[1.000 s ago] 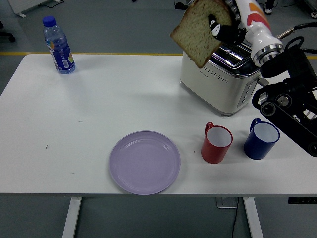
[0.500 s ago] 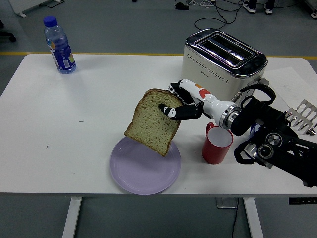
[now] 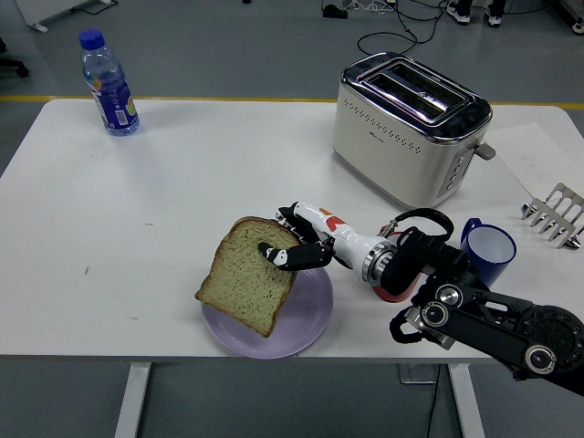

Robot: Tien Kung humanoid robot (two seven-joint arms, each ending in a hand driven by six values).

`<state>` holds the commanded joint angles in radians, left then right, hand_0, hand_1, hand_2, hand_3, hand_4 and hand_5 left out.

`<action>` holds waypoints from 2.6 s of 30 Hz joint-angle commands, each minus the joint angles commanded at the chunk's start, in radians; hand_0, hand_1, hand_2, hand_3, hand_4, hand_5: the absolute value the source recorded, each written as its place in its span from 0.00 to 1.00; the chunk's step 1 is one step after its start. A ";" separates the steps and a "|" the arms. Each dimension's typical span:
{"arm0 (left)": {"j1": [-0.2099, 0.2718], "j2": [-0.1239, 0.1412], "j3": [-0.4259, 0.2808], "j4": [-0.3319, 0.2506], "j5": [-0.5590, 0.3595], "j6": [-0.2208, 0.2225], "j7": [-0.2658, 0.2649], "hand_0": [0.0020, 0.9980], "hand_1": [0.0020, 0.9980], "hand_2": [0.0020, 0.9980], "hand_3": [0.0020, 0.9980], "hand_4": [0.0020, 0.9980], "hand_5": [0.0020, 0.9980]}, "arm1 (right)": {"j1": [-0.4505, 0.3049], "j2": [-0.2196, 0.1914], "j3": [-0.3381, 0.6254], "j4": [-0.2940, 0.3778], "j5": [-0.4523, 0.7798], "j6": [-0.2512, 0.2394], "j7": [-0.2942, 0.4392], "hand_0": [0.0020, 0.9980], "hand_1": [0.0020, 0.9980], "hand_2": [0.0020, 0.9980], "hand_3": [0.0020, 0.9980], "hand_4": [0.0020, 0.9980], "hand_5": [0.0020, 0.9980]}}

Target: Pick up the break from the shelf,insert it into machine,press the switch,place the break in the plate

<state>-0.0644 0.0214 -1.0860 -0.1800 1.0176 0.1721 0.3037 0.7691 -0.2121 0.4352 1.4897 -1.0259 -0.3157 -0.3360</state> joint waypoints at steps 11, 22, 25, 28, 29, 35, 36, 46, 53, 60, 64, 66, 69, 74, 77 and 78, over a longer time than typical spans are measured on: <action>-0.003 -0.001 0.003 0.000 -0.004 0.001 -0.001 0.42 0.48 0.51 0.60 0.40 1.00 | -0.016 0.023 -0.018 -0.092 -0.008 0.032 0.015 0.32 0.38 0.45 0.52 0.43 0.00; -0.004 0.000 0.006 0.000 -0.005 0.001 -0.001 0.42 0.48 0.51 0.60 0.40 1.00 | -0.020 0.036 -0.021 -0.126 -0.069 0.090 0.016 0.42 0.48 0.51 0.56 0.50 0.08; -0.003 0.000 0.009 0.000 -0.007 0.001 -0.001 0.42 0.48 0.51 0.60 0.40 1.00 | -0.021 0.040 -0.017 -0.132 -0.099 0.099 0.019 0.52 0.58 0.59 0.63 0.61 0.14; -0.003 0.000 0.009 0.000 -0.007 0.001 -0.001 0.42 0.48 0.51 0.60 0.40 1.00 | -0.020 0.041 -0.016 -0.135 -0.125 0.108 0.021 0.52 0.58 0.59 0.63 0.61 0.14; -0.003 0.000 0.009 0.000 -0.007 0.001 -0.001 0.42 0.48 0.51 0.60 0.40 1.00 | -0.020 0.041 -0.016 -0.135 -0.129 0.110 0.021 0.65 0.67 0.68 0.75 0.65 0.16; -0.003 0.000 0.011 0.000 -0.008 0.002 -0.002 0.42 0.48 0.52 0.60 0.40 1.00 | -0.021 0.042 -0.009 -0.134 -0.162 0.123 0.023 0.74 0.75 0.79 0.83 0.67 0.18; -0.003 0.000 0.011 0.000 -0.008 0.002 -0.002 0.42 0.48 0.52 0.60 0.40 1.00 | -0.021 0.042 -0.009 -0.133 -0.164 0.124 0.023 0.74 0.75 0.79 0.83 0.67 0.18; -0.005 0.000 0.013 0.000 -0.009 0.002 -0.002 0.42 0.48 0.52 0.60 0.40 1.00 | -0.029 0.034 0.017 -0.114 -0.226 0.099 0.029 0.77 0.77 0.83 0.85 0.68 0.18; -0.003 -0.001 0.008 0.000 -0.003 0.003 -0.001 0.42 0.48 0.52 0.60 0.40 1.00 | -0.059 0.007 0.127 -0.031 -0.246 0.046 0.060 0.78 0.77 0.84 0.86 0.70 0.20; 0.004 -0.002 0.004 0.000 0.002 0.003 0.000 0.42 0.48 0.52 0.60 0.40 1.00 | -0.113 -0.046 0.302 0.138 -0.082 -0.022 0.238 0.76 0.74 0.79 0.80 0.68 0.21; 0.009 -0.003 0.000 0.000 0.010 0.001 0.002 0.42 0.48 0.52 0.60 0.40 1.00 | -0.160 -0.082 0.436 0.230 0.085 -0.034 0.373 0.76 0.74 0.79 0.80 0.68 0.21; 0.011 -0.002 0.001 0.000 0.012 -0.001 0.003 0.42 0.48 0.52 0.61 0.39 1.00 | -0.187 -0.094 0.513 0.260 0.170 -0.029 0.420 0.69 0.68 0.73 0.74 0.64 0.19; 0.015 -0.004 -0.006 0.000 0.020 0.000 0.003 0.42 0.48 0.52 0.61 0.39 1.00 | -0.233 -0.113 0.631 0.267 0.293 -0.028 0.470 0.69 0.68 0.73 0.74 0.64 0.19; 0.020 -0.006 -0.011 0.000 0.026 0.000 0.003 0.42 0.48 0.52 0.60 0.39 1.00 | -0.312 -0.144 0.802 0.209 0.496 -0.002 0.506 0.69 0.67 0.72 0.69 0.50 0.28; 0.020 -0.007 -0.008 0.000 0.023 0.000 0.002 0.42 0.48 0.52 0.60 0.39 1.00 | -0.354 -0.157 0.886 0.164 0.619 0.002 0.513 0.69 0.67 0.71 0.68 0.49 0.32; 0.020 -0.007 -0.006 0.000 0.021 0.000 0.001 0.42 0.48 0.52 0.60 0.39 1.00 | -0.374 -0.161 0.916 0.139 0.659 0.002 0.516 0.69 0.67 0.71 0.68 0.49 0.32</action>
<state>-0.0446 0.0140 -1.0923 -0.1800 1.0381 0.1718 0.3048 0.3948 -0.3727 1.3516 1.6282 -0.3665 -0.3140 0.1800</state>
